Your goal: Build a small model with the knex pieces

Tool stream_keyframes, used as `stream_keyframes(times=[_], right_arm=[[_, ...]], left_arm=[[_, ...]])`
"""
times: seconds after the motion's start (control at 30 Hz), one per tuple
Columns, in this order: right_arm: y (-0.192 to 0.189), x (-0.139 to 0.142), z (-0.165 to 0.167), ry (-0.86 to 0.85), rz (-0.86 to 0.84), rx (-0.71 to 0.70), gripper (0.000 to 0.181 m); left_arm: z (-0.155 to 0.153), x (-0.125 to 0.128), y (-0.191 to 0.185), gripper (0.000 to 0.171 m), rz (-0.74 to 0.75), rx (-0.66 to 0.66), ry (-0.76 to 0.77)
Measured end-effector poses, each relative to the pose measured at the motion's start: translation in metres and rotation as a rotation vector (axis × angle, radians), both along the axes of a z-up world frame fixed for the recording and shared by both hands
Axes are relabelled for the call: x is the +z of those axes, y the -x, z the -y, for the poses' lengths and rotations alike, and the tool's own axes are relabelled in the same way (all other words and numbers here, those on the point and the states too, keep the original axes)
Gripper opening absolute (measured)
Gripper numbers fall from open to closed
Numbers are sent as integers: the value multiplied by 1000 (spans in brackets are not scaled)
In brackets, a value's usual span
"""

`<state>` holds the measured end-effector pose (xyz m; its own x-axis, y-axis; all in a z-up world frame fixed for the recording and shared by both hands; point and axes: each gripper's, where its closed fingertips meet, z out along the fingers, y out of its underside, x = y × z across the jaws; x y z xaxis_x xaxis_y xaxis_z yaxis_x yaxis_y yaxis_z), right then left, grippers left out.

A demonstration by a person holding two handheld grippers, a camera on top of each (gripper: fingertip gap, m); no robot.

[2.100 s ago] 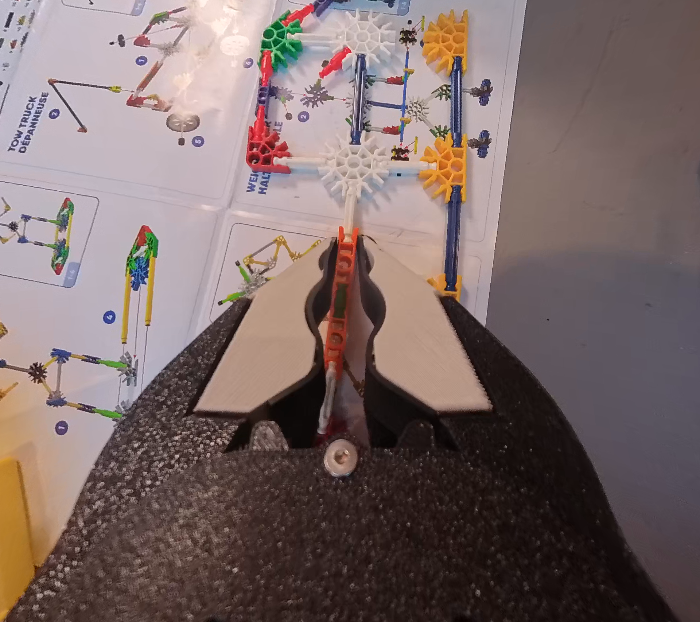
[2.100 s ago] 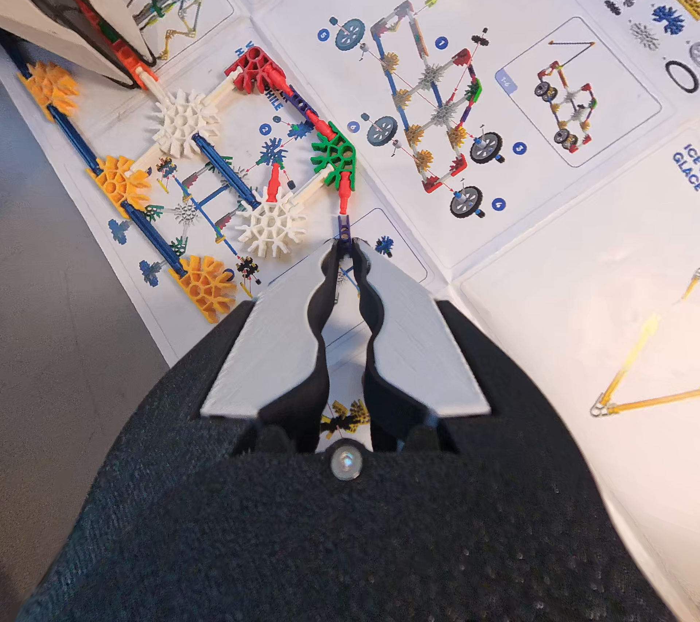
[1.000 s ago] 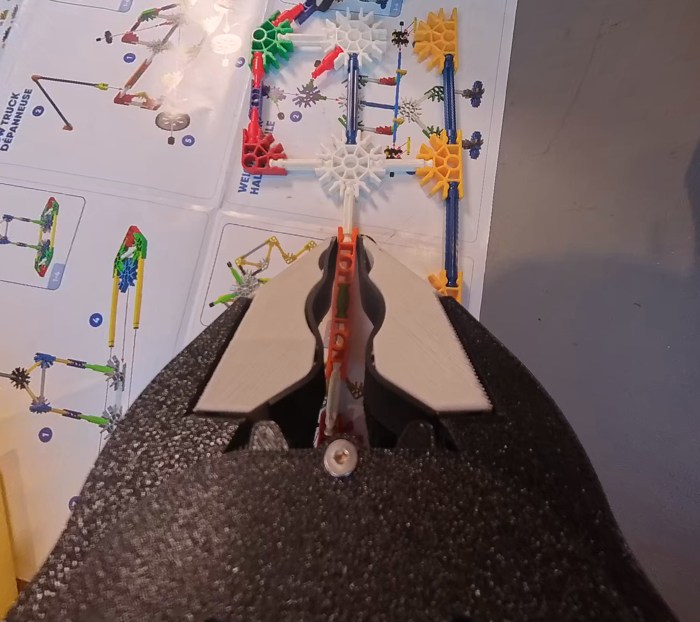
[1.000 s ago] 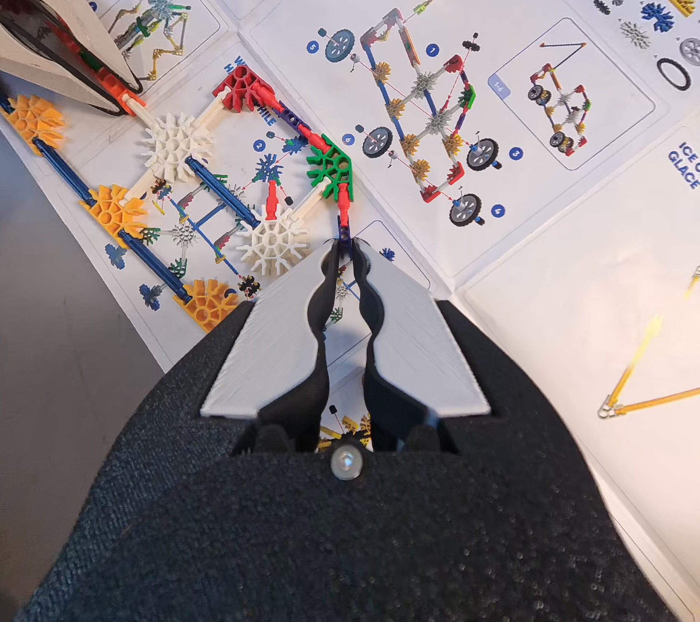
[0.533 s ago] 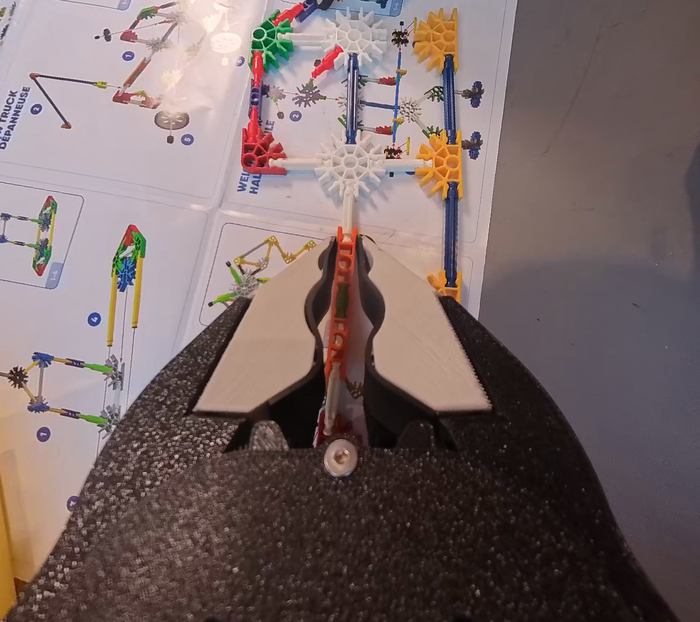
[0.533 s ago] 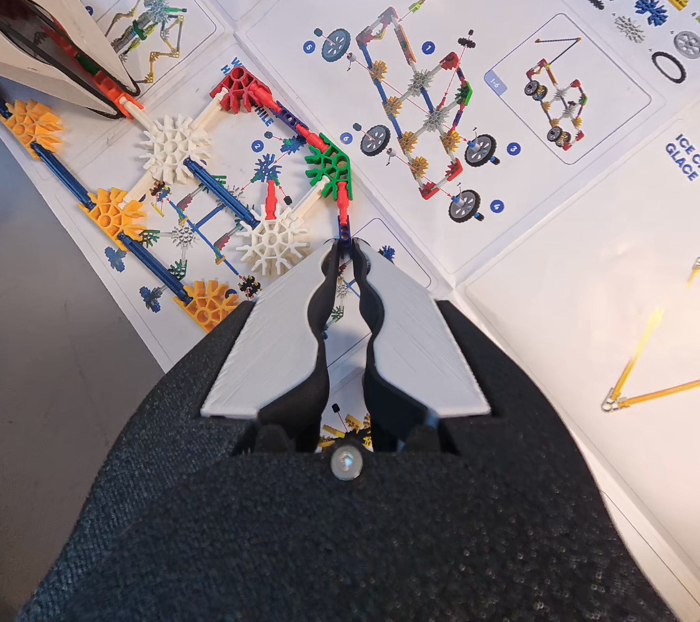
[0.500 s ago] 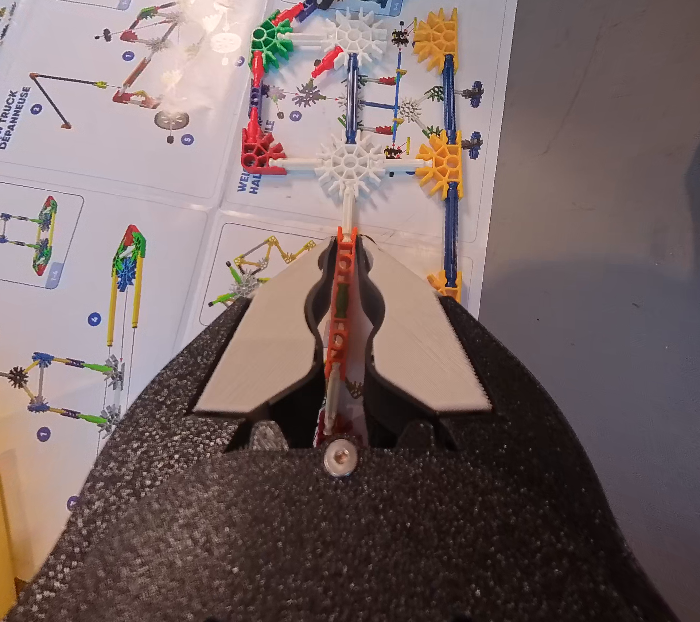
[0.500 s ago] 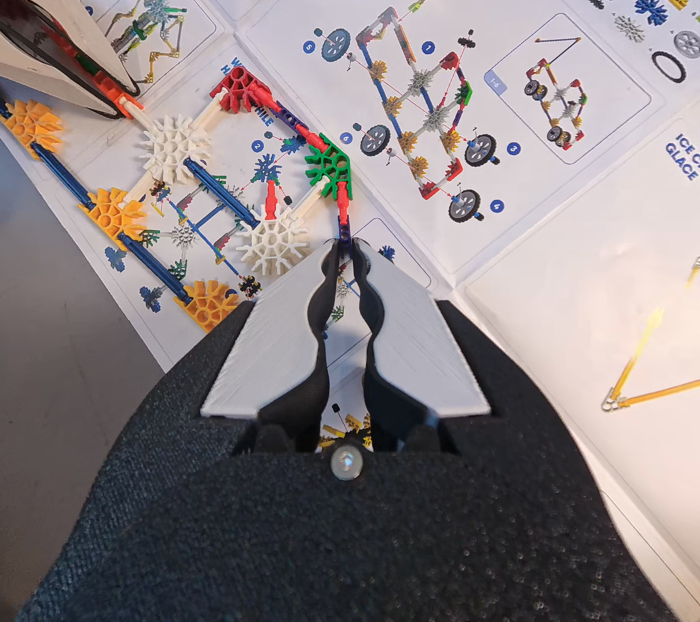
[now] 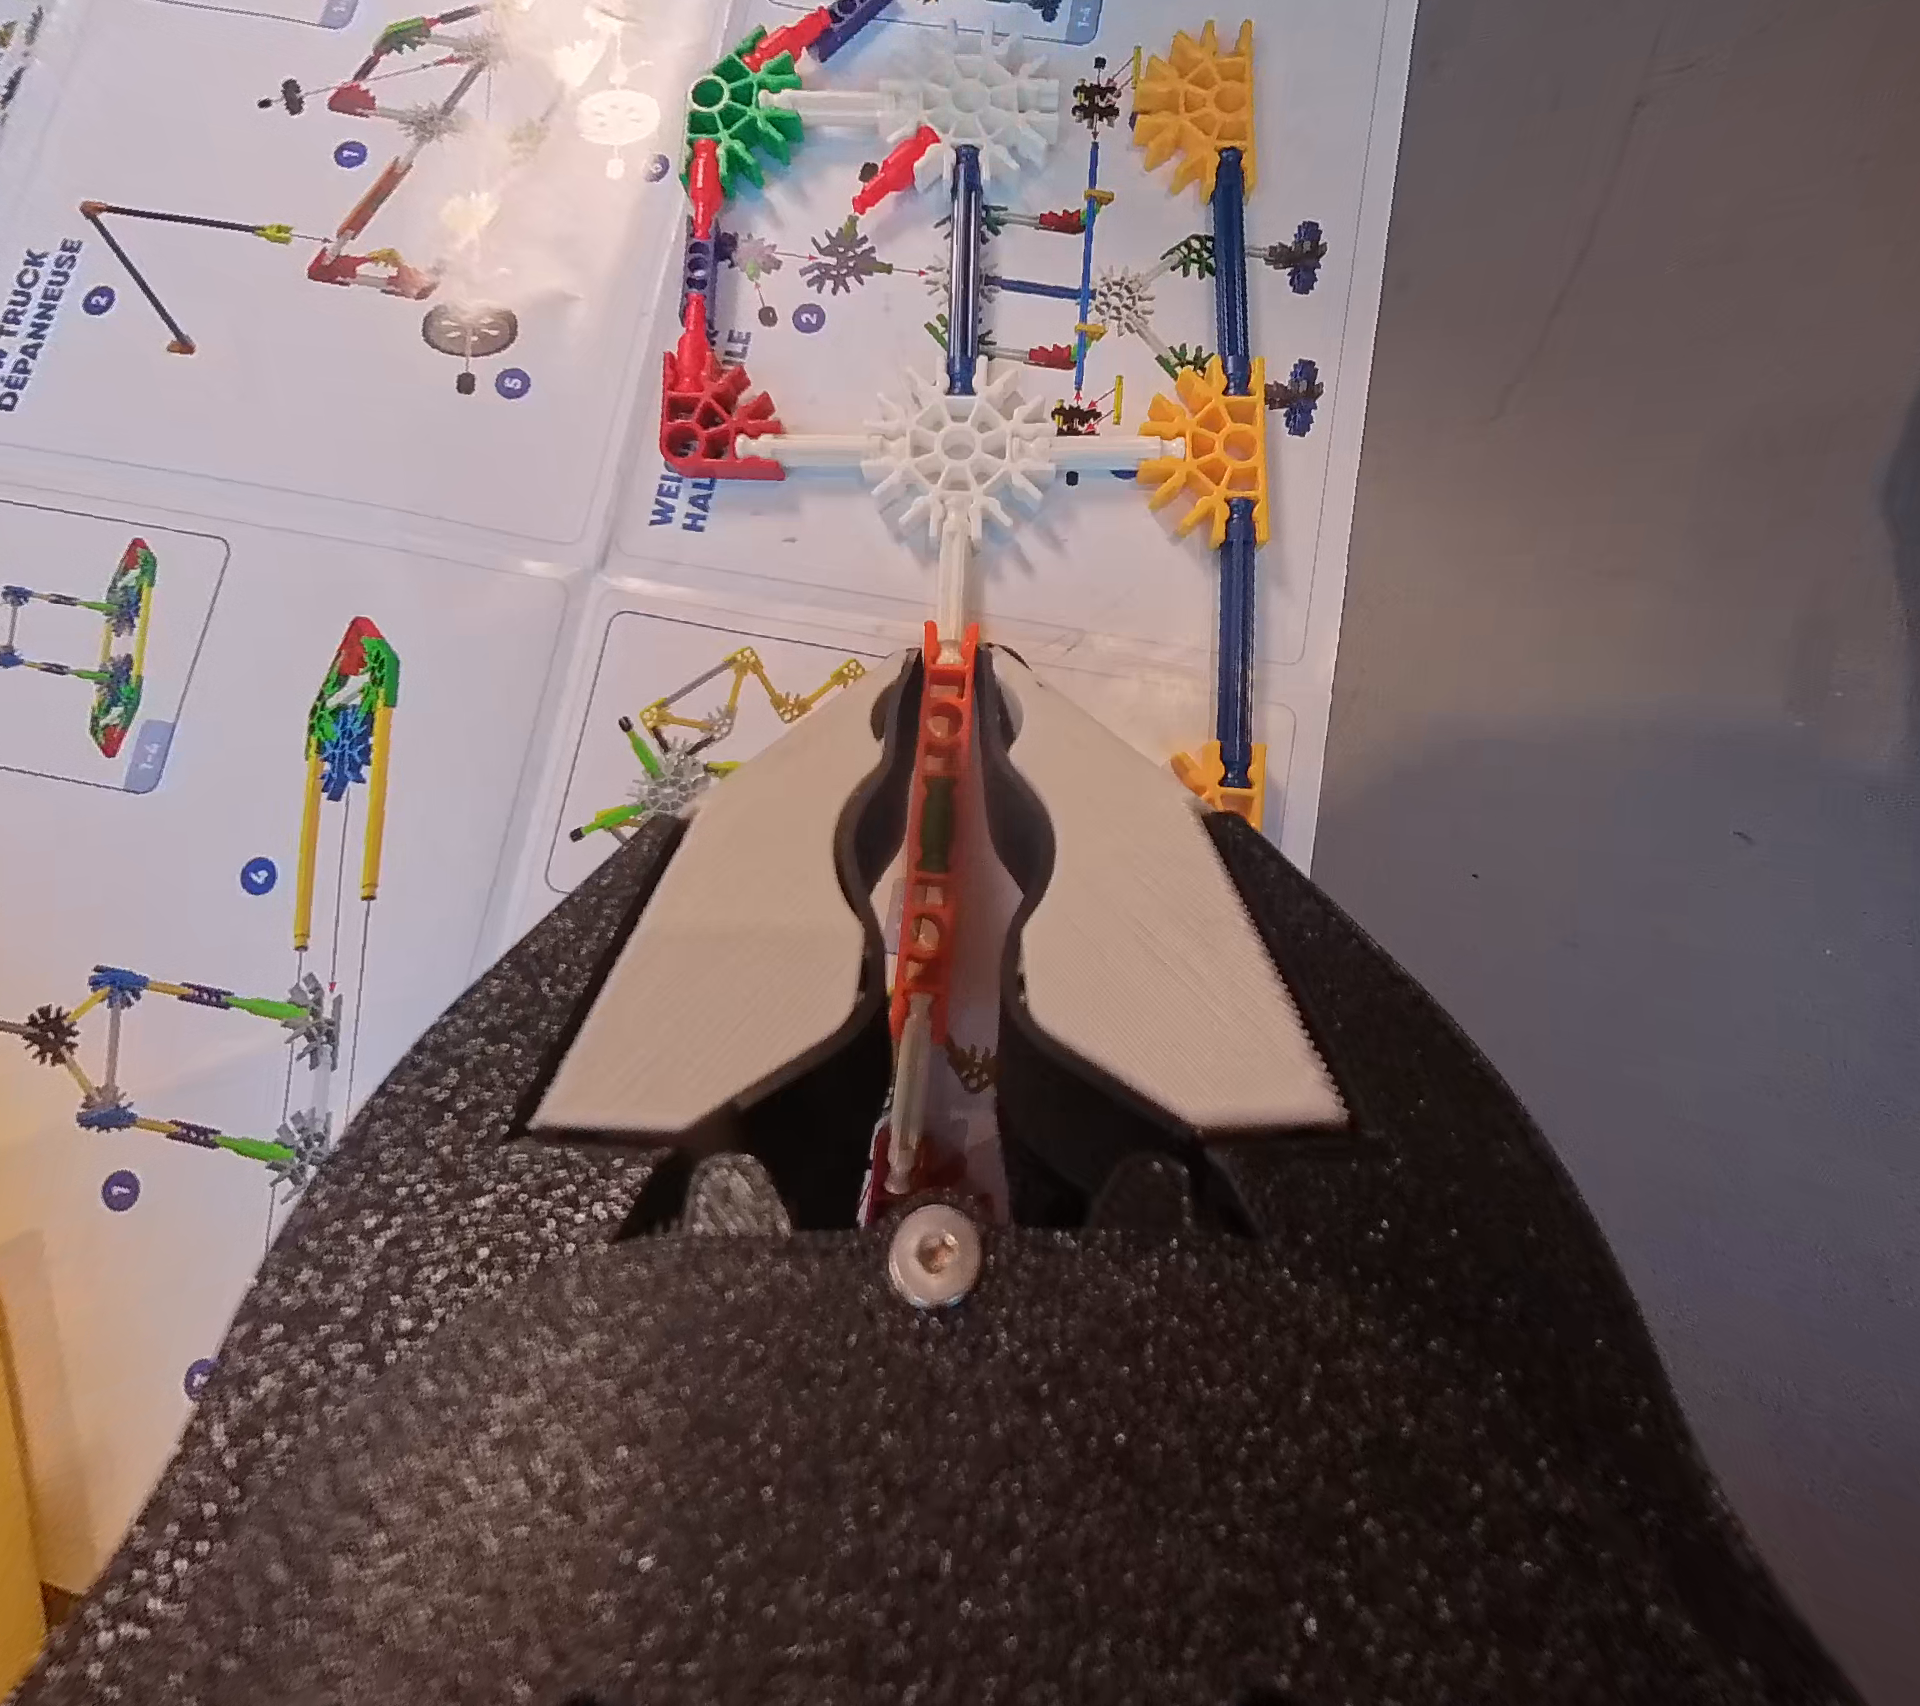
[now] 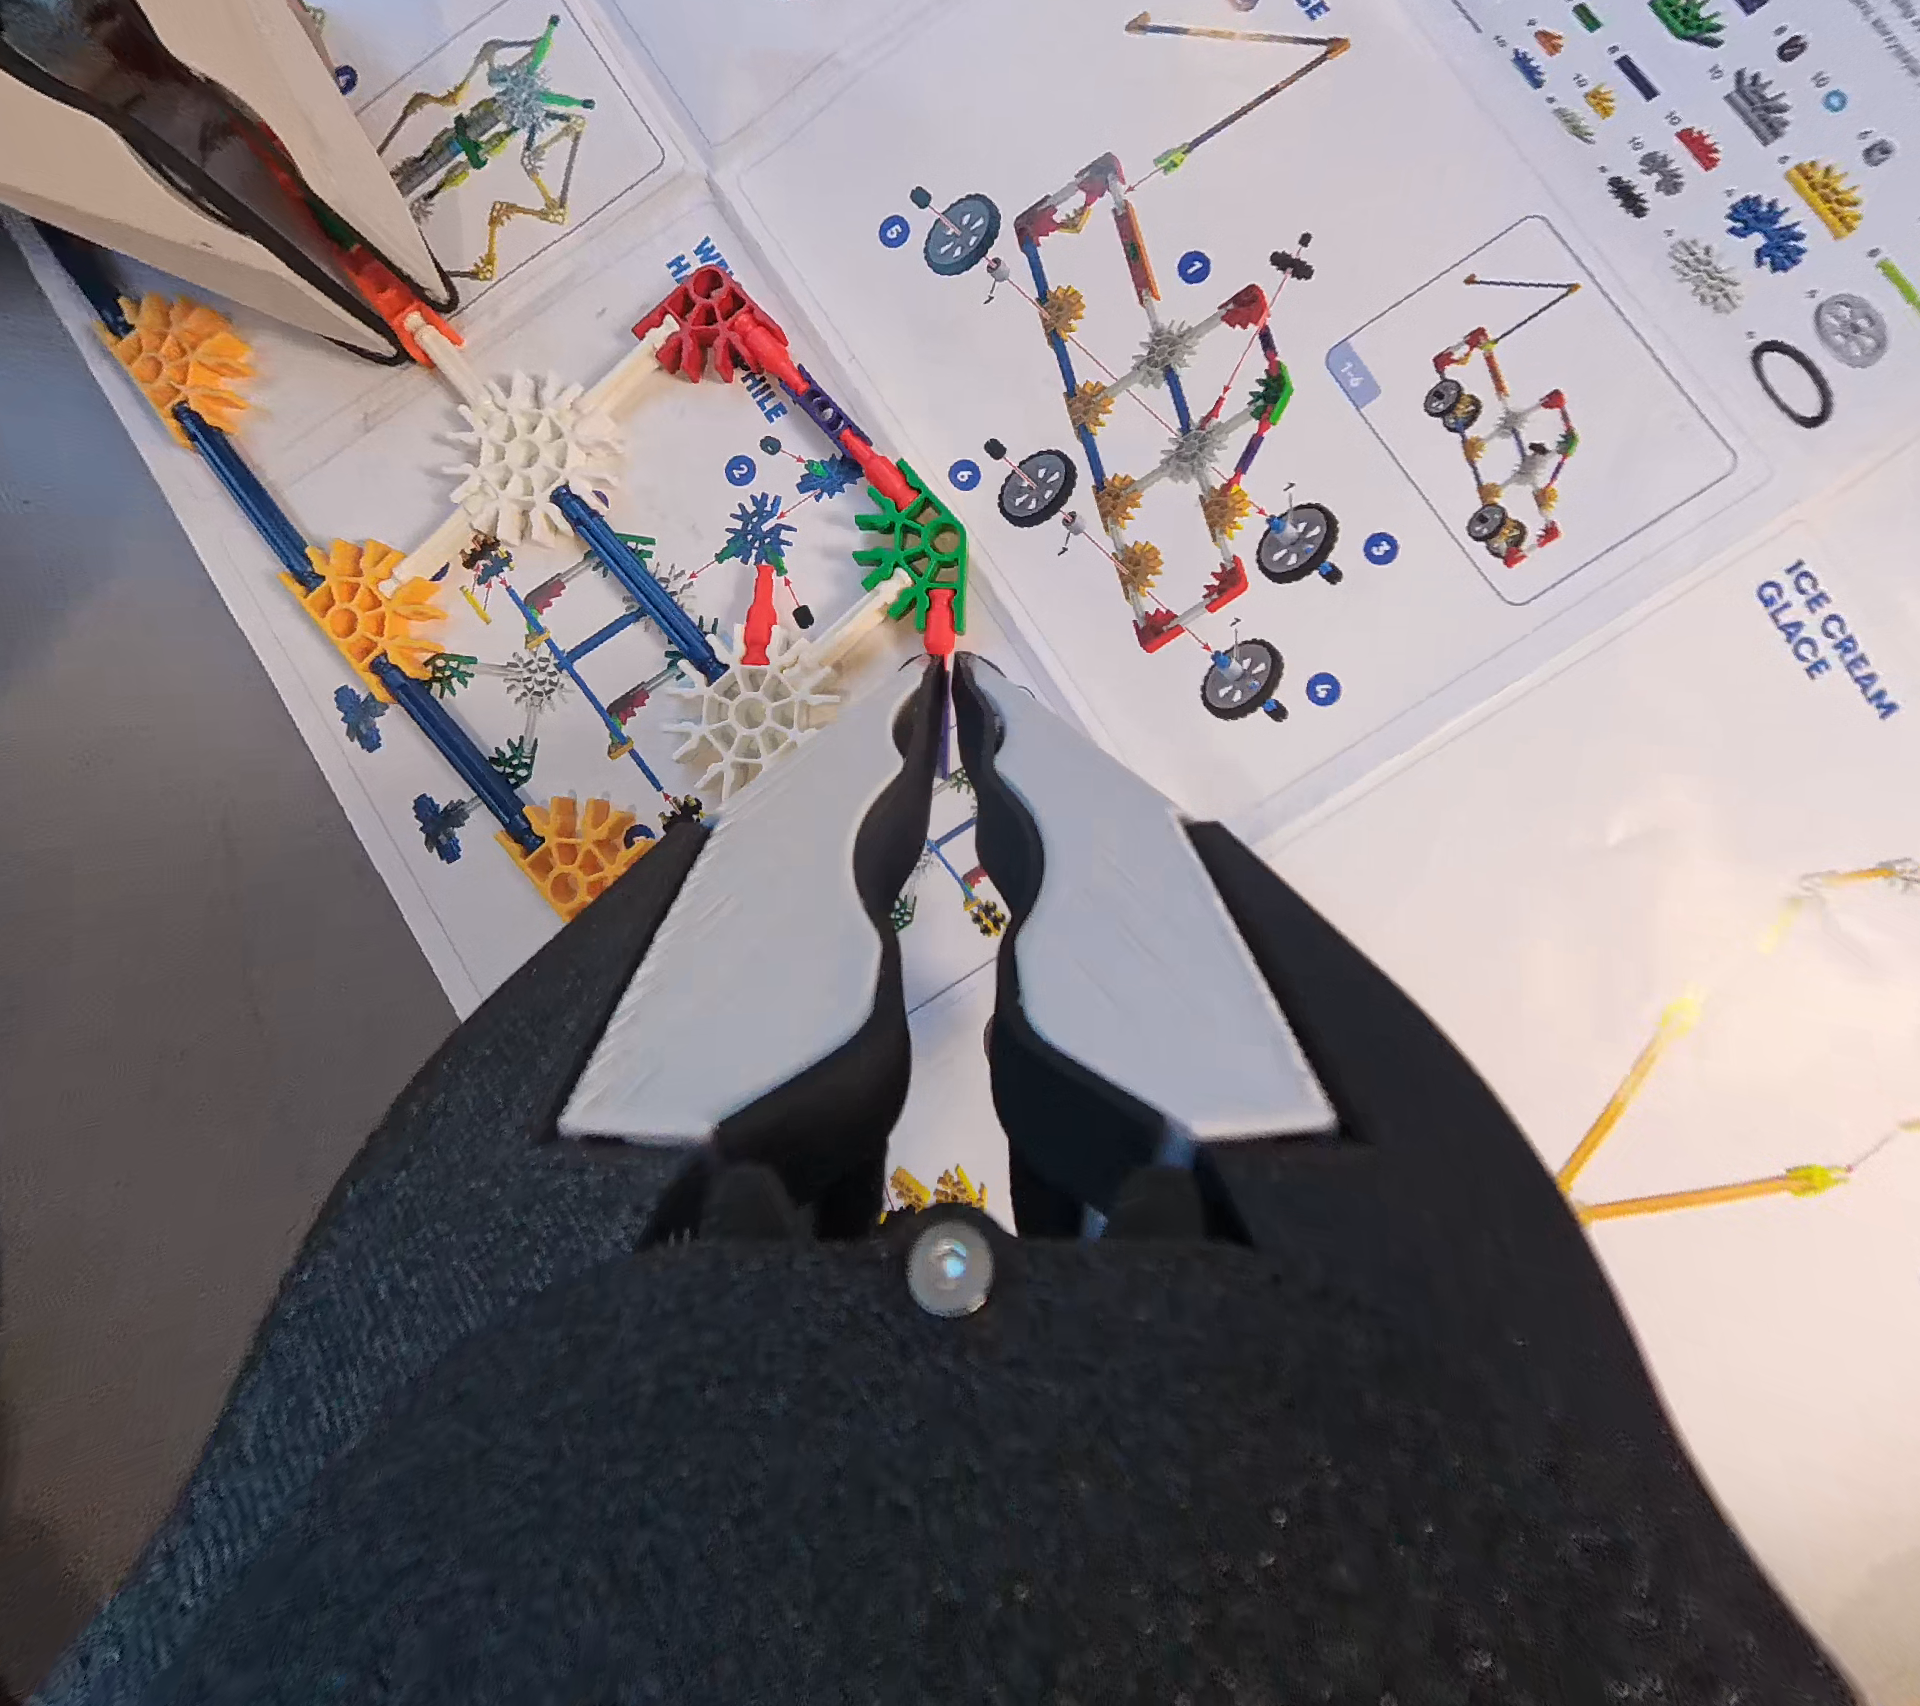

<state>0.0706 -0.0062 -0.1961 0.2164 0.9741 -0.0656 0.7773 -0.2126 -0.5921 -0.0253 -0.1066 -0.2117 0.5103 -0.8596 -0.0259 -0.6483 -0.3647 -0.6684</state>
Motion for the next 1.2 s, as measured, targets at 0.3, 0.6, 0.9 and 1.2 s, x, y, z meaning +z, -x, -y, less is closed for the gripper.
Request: stream_keyframes(times=[0.3,0.6,0.9,1.2], right_arm=[[2,-11,2,22,132,90,0],[3,-14,5,61,318,197,0],[3,-14,5,68,409,223,0],[3,-11,3,79,296,163,0]], left_arm=[[0,0,0,8,3,-2,1],[1,0,0,8,12,-2,7],[1,0,-2,8,28,-6,18],[1,0,-3,8,28,-6,13]])
